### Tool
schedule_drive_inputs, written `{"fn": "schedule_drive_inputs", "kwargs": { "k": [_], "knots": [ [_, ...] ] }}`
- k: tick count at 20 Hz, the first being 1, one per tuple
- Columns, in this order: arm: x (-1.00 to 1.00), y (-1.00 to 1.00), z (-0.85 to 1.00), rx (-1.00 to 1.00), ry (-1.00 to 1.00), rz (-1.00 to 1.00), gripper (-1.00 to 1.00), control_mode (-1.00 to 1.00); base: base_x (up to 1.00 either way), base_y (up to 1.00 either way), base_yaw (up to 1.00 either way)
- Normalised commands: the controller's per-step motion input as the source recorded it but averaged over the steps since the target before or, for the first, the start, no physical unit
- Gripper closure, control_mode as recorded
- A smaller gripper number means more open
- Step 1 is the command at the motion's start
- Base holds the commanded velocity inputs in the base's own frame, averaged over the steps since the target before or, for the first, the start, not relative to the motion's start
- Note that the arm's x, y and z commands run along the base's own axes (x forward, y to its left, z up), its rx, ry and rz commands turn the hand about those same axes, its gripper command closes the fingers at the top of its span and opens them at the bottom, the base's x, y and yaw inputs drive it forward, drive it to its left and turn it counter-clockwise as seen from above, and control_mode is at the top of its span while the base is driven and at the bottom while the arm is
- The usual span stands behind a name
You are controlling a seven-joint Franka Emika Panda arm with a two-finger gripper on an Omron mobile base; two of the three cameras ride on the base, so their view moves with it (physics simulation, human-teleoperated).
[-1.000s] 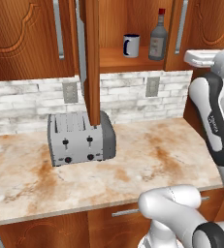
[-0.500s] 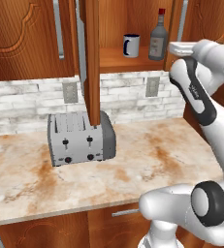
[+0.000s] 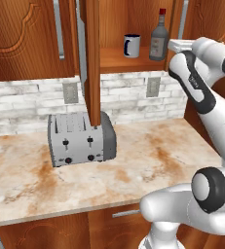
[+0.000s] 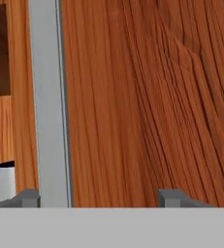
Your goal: Open the cabinet directly in front. Then move the liquor and the mug to the dining counter with the candle on it.
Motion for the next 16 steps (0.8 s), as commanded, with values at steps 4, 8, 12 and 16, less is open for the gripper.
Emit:
{"fn": "schedule_drive_inputs", "kwargs": {
  "k": [4,8,12,16],
  "knots": [
    [0.60,0.00,-0.11,0.00,0.01,0.00,1.00,-1.00,0.00,0.00,0.00],
    [0.00,0.00,0.00,0.00,0.00,0.00,1.00,-1.00,0.00,0.00,0.00],
    [-0.25,-0.26,0.16,0.00,-0.04,0.01,1.00,-1.00,0.00,0.00,0.00],
    [-0.77,-0.88,0.47,0.00,-0.09,0.00,1.00,-1.00,0.00,0.00,0.00]
  ]
}}
